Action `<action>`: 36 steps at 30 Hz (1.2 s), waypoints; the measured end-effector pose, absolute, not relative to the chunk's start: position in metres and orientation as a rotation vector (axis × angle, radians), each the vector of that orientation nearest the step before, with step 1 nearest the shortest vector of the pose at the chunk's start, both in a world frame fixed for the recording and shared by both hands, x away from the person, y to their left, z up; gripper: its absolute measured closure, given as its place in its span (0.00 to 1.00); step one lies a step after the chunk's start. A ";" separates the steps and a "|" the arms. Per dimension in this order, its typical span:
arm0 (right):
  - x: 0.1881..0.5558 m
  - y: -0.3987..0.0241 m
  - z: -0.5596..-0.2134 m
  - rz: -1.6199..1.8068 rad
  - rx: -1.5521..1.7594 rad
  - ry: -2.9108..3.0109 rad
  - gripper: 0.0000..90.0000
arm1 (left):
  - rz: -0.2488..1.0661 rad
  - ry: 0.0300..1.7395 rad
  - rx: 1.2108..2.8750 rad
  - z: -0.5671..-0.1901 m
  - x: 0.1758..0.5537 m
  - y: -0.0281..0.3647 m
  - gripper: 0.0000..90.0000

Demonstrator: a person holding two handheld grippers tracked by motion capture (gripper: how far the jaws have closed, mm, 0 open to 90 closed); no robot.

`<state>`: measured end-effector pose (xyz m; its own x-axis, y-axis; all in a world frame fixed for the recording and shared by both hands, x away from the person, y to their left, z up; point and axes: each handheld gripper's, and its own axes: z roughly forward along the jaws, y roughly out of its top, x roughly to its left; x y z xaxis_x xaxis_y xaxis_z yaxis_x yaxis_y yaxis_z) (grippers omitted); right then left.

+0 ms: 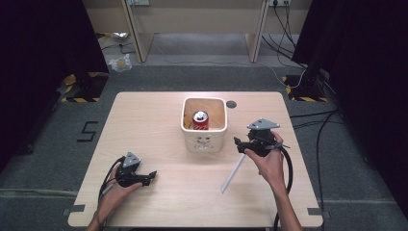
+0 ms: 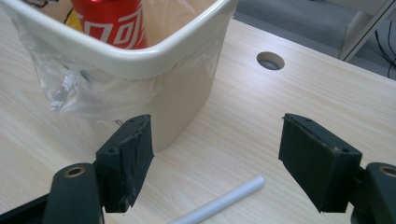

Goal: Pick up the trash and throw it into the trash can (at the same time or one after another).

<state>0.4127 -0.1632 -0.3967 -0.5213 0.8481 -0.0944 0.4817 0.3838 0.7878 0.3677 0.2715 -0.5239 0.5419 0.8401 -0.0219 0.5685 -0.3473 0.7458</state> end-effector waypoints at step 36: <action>0.395 -0.153 -0.486 0.844 1.311 2.285 0.32 | 0.481 1.134 2.057 -0.524 0.368 0.272 0.16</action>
